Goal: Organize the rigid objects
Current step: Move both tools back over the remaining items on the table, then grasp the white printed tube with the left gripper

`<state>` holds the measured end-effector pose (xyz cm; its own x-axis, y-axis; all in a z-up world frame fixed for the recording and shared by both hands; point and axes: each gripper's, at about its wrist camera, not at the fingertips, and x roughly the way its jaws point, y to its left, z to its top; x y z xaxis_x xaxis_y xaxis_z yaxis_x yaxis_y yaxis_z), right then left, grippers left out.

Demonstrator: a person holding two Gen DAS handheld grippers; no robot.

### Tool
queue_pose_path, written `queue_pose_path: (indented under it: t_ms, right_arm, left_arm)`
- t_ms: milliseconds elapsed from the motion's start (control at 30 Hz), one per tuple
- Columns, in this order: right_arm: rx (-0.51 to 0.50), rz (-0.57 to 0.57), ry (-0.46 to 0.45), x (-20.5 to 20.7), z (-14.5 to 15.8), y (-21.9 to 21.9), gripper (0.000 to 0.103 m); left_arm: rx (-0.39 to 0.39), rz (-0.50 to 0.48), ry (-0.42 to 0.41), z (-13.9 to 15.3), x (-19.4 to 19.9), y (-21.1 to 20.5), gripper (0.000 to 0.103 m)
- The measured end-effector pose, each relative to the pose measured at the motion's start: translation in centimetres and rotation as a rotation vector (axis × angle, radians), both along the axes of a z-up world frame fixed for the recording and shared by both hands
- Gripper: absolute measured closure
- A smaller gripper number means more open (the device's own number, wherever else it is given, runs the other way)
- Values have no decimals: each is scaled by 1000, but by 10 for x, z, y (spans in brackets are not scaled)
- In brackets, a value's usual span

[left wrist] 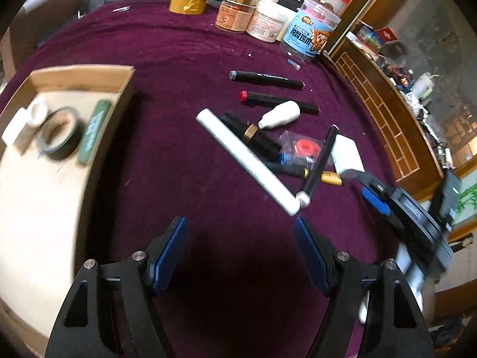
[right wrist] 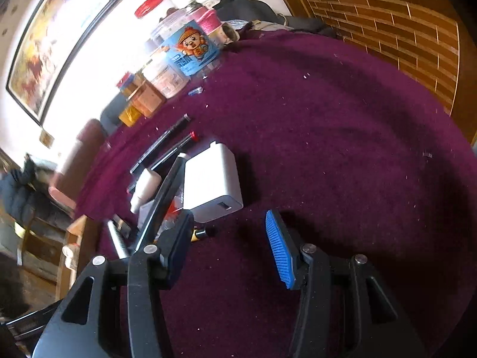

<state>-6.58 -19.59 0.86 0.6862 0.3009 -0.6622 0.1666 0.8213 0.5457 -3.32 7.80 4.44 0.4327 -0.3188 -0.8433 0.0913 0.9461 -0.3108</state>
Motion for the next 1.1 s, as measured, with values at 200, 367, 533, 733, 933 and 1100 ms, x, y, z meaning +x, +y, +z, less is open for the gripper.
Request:
queue_pose_path:
  t_ms: [200,367,533,733,933,1100]
  right_arm:
    - [116,-6,-14,-3,-5,-13,51]
    - [99,3,-18,-4,-4,-9,47]
    - [117,10,-24,-4,-5,-10,44]
    - [119,15,-28,-4,-4,-9,40]
    - [124,14,-29,-4,-5,-9,40]
    - [126,13,-31,-4,-4,-9,40]
  left_arm:
    - [191,-5,-62,-21,35,-35,32]
    - [259,-54,-121,-17,28,-39,44]
    - [240,-49,-74,-14,22,-19,59]
    - [149,-31,-80,-1,29,-25,56]
    - [378,-87,-114,-24,35,-60,46]
    - [339,-147,-92,-19,12,-42,86]
